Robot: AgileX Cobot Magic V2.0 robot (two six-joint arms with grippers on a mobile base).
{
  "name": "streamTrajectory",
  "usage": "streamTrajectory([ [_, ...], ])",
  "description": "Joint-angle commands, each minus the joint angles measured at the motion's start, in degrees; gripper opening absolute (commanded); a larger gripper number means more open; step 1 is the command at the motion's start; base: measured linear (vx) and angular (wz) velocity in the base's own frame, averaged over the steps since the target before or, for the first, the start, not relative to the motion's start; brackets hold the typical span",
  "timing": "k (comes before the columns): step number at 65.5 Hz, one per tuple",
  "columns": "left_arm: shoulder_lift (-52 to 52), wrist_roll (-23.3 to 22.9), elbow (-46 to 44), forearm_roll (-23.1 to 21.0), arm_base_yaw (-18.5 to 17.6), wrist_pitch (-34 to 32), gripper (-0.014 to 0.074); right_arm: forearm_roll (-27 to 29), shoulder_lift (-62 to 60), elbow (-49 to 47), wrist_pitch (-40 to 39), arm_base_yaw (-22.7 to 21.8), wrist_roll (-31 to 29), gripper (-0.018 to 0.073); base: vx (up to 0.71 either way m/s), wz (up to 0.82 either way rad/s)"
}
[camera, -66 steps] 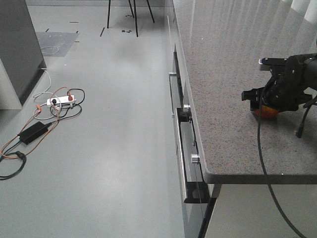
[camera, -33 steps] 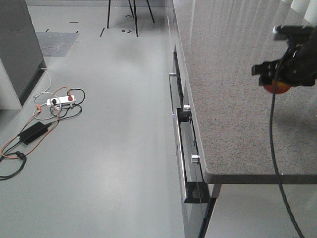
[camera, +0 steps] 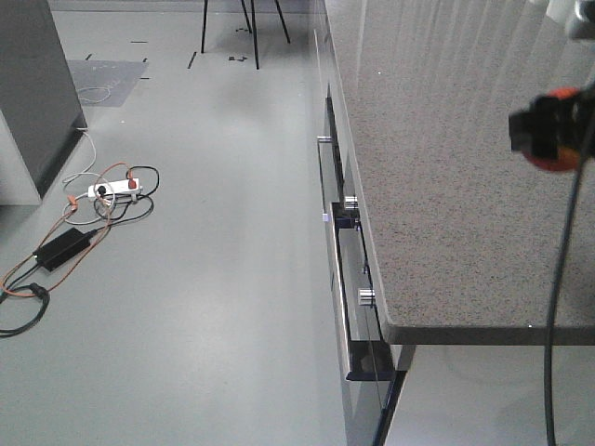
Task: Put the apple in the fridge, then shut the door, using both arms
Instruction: 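Lift the apple off the countertop with the right gripper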
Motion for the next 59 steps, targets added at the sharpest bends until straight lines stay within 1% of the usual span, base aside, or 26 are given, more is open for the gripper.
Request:
streamTrajectory([
  [1,-0.8,-0.1,1.1,-0.4,-0.1,-3.7,-0.0006,-0.4,-10.6,8.8,-7.7,0.0,-0.6,0.0099,0.0,0.0],
  [6,-0.8,-0.1,1.1,-0.4,-0.1,-3.7,-0.0006,-0.5,-18.2,15.6,-8.4,0.0,-0.6,0.0099,0.0,0.0],
  [16,-0.8,-0.1,1.1,-0.4,-0.1,-3.7,-0.0006,-0.4,-32.3,27.4,-7.1,0.0,-0.6,0.0099,0.0,0.0],
  [24,-0.8,-0.1,1.1,-0.4,-0.1,-3.7,-0.0006,-0.5,-42.5,33.5,-5.4,-0.1,-0.6,0.0099,0.0,0.0],
  [33,-0.8,-0.1,1.1,-0.4,-0.1,-3.7,-0.0006,-0.5,-50.8,37.1,-1.6,-0.1,-0.3,0.0099,0.0,0.0],
  [43,-0.8,-0.1,1.1,-0.4,-0.1,-3.7,-0.0006,-1.4,-52.3,39.2,2.0,-0.1,0.8,0.0099,0.0,0.0],
  [52,-0.8,-0.1,1.1,-0.4,-0.1,-3.7,-0.0006,-1.6,-52.3,40.1,1.7,-0.1,0.8,0.0099,0.0,0.0],
  [59,-0.8,-0.1,1.1,-0.4,-0.1,-3.7,-0.0006,-3.1,-52.3,40.1,1.7,-0.1,0.8,0.0099,0.0,0.0],
])
